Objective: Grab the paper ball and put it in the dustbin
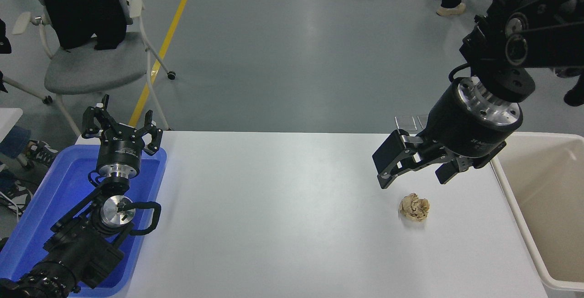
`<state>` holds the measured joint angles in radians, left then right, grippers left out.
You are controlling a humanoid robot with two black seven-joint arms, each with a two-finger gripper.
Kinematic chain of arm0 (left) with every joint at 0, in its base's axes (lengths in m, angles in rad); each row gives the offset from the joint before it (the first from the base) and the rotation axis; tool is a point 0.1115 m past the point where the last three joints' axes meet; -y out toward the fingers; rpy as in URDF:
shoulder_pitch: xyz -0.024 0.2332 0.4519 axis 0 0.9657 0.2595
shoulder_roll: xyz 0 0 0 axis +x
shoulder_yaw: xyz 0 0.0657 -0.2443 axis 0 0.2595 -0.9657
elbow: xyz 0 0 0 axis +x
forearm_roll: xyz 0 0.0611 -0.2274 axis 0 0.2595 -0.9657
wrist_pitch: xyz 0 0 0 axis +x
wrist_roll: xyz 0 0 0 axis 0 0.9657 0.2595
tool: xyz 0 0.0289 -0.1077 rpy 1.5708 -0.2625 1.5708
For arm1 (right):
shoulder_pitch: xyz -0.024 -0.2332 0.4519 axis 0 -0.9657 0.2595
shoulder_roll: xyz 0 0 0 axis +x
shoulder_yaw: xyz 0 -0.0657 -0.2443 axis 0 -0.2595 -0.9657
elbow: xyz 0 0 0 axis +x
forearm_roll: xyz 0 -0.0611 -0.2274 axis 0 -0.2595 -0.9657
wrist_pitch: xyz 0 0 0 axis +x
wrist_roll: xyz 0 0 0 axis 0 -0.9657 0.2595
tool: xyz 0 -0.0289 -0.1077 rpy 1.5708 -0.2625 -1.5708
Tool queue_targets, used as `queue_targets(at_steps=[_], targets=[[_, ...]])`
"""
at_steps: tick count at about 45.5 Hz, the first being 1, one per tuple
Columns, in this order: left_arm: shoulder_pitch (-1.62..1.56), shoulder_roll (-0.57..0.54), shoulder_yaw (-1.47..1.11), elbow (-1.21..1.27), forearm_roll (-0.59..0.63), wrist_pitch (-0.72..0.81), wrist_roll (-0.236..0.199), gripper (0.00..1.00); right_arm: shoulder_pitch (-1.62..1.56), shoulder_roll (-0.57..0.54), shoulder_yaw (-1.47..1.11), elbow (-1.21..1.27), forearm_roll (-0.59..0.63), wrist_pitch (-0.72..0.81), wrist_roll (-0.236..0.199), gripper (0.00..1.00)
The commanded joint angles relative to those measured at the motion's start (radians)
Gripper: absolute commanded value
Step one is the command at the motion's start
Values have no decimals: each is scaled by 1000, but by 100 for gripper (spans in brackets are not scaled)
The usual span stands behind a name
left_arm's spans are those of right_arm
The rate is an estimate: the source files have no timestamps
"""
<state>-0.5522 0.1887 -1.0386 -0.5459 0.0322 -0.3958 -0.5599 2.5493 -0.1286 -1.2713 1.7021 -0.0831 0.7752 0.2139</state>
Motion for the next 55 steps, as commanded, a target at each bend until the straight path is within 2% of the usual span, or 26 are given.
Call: queue_targets(at_steps=[1, 7, 16, 21, 27, 34, 41, 46, 55], targets=[[0, 0, -12, 0, -2, -2, 3, 99, -30, 4, 1, -7, -12, -24, -1, 100], [0, 0, -4, 0, 0, 0, 2, 99, -60, 3, 1, -32, -12, -34, -1, 100], [0, 0, -3, 0, 0, 0, 0, 99, -147, 4, 3, -76, -32, -128, -1, 100], [0, 0, -3, 0, 0, 0, 0, 99, -204, -2, 0, -90, -119, -174, -1, 100], [0, 0, -3, 0, 0, 0, 0, 99, -317, -23, -42, -105, -239, -371, 1, 100], [0, 0, -3, 0, 0, 0, 0, 99, -584, -100, -48, -321, -259, -445, -1, 100], [0, 0, -3, 0, 0, 0, 0, 99, -725, -180, 1, -418, -316, -468, -7, 100], [0, 0, -3, 0, 0, 0, 0, 99, -831, -189, 29, -487, -395, -482, -10, 100], [-2, 0, 0, 0, 0, 0, 0, 99, -1027, -178, 110, -648, -391, -545, -14, 100]])
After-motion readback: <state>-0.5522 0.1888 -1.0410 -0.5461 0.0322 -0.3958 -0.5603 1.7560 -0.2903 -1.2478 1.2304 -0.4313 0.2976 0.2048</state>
